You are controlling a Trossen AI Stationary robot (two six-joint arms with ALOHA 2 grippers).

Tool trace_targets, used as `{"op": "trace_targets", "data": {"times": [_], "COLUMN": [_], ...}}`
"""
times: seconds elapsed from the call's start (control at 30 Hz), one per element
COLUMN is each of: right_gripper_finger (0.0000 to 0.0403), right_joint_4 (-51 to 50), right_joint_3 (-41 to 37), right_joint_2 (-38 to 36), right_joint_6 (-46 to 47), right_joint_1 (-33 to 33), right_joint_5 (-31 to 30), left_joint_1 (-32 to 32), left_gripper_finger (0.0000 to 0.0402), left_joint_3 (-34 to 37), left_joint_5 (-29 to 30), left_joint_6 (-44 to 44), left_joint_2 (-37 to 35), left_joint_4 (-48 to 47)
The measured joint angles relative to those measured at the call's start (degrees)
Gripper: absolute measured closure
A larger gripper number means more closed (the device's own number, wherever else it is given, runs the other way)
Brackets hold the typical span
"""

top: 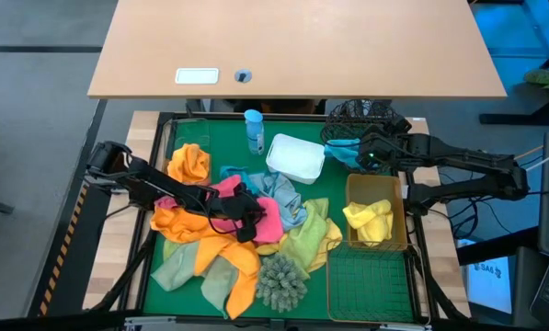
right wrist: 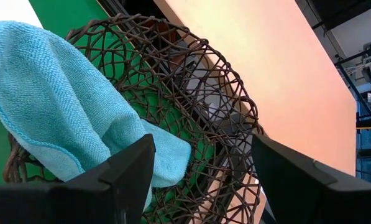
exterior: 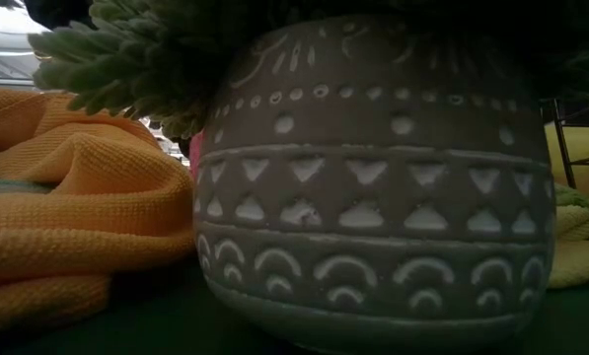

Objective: Sort microfiber towel by color & place in baskets
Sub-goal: Put the pink microfiber towel into the white bin

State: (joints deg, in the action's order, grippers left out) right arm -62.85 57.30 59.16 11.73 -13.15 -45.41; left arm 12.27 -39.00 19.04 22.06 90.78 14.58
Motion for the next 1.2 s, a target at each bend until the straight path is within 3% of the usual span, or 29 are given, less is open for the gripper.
{"op": "trace_targets", "data": {"times": [0.1, 0.37, 0.83, 1.2], "right_gripper_finger": [0.0136, 0.0136, 0.0136, 0.0136], "right_joint_4": [-0.02, -0.02, 0.28, 0.85], "right_joint_3": [0.0, 0.0, 0.0, 0.0], "right_joint_2": [0.0, 0.0, -0.02, -0.02], "right_joint_6": [0.0, 0.0, 0.0, 0.0], "right_joint_1": [0.0, 0.0, 0.0, 0.0], "right_joint_5": [0.0, 0.02, 0.08, 0.11], "left_joint_1": [0.0, 0.0, -2.23, -7.0], "left_gripper_finger": [0.0394, 0.0399, 0.0401, 0.0401], "left_joint_3": [0.0, -0.07, -8.9, -19.33], "left_joint_5": [-0.36, -0.49, -0.98, -0.93], "left_joint_6": [0.2, 0.32, -0.38, -12.45], "left_joint_2": [0.0, -0.84, -7.51, -8.2], "left_joint_4": [-0.01, 2.14, 2.88, 3.17]}}
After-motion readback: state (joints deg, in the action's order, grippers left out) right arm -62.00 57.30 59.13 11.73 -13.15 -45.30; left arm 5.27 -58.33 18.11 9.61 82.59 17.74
